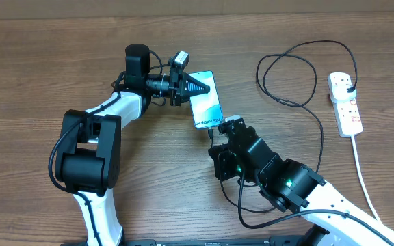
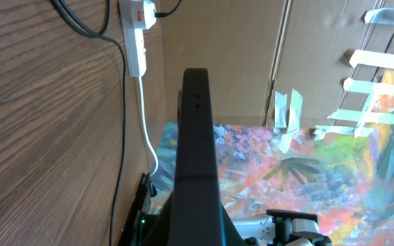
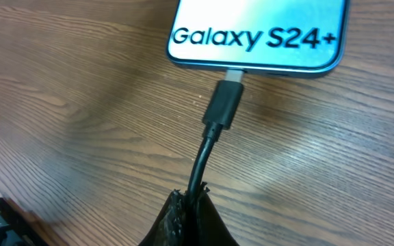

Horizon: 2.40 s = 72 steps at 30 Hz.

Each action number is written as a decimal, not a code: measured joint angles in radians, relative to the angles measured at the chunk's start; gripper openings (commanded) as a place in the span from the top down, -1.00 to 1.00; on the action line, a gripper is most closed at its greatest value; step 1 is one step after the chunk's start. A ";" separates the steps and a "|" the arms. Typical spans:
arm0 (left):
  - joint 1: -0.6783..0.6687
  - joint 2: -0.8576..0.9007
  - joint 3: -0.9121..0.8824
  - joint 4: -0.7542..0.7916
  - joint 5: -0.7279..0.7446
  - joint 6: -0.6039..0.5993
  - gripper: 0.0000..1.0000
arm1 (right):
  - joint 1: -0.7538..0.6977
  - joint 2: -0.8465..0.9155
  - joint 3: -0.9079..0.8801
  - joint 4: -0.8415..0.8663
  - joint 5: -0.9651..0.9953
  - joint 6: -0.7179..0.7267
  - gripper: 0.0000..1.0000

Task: Plug charger to phone and switch on socket
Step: 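Push the plug up into the phone's port with the right gripper, then press the plug further into the port while the left gripper holds the phone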

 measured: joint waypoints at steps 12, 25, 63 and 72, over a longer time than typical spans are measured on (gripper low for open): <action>0.000 0.000 0.001 0.000 -0.008 0.000 0.91 | 0.003 0.049 0.000 0.011 0.005 -0.001 0.92; 0.000 0.000 0.002 0.000 -0.007 -0.003 0.92 | 0.003 0.050 0.000 -0.001 0.034 -0.021 0.92; 0.000 0.000 0.010 0.000 0.002 -0.008 0.92 | -0.048 0.050 0.000 0.019 -0.019 0.134 0.92; -0.001 0.000 0.010 -0.001 0.029 -0.038 0.92 | -0.058 0.055 0.000 -0.005 -0.010 0.119 0.92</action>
